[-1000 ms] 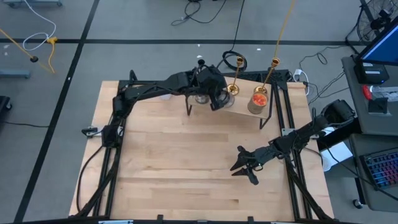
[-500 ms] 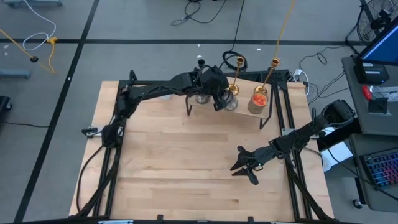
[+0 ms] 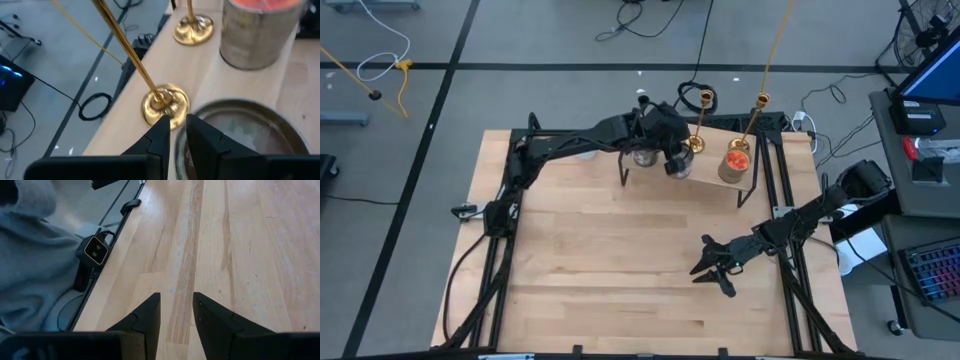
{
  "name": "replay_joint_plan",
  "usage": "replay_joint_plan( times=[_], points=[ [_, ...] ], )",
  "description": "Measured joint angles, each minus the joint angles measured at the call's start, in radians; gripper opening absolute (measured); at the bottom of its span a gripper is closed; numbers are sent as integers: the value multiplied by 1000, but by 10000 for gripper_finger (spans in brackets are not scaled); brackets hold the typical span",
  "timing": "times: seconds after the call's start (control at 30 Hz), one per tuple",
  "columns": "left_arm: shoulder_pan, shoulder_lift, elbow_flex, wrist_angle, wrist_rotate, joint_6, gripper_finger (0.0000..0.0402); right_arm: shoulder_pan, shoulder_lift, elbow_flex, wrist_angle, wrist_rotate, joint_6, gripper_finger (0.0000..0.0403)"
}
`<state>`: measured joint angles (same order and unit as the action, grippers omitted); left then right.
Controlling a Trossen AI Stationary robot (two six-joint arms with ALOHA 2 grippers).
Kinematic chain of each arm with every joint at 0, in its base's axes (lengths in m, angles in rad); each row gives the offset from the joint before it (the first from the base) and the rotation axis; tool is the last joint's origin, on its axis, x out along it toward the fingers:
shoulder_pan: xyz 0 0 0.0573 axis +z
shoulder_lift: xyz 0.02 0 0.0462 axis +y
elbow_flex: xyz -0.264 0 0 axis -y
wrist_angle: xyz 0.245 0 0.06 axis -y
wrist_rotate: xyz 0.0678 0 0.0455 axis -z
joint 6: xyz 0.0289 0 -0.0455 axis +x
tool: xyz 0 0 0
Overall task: Pick & Place candle stick holders
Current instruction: Put the brown scented candle on the shelf
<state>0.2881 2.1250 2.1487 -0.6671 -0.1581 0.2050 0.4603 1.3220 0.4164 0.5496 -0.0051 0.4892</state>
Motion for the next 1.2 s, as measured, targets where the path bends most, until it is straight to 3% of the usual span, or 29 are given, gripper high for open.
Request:
replay_joint_plan(
  times=[0.43, 0.67, 0.8, 0.9, 1.07, 1.2],
  points=[
    [4, -43, -1, 76, 0, 23, 69, 0, 0, 0, 0, 0, 1, 109],
    [-60, -168, 0, -184, 2, 62, 51, 0, 0, 0, 4, 9, -25, 109],
    [-102, -187, 1, -326, 81, 36, 8, 0, 0, 0, 5, 84, -50, 109],
    [-138, -171, -30, -340, 140, 10, 8, 0, 0, 0, 8, 194, -107, 109],
    [-190, -161, -142, -231, 10, 38, 5, -1, 0, 0, 8, 371, -108, 109],
    [-187, -163, -207, -184, -62, -7, 3, 0, 0, 0, 25, 371, -121, 109]
  ],
)
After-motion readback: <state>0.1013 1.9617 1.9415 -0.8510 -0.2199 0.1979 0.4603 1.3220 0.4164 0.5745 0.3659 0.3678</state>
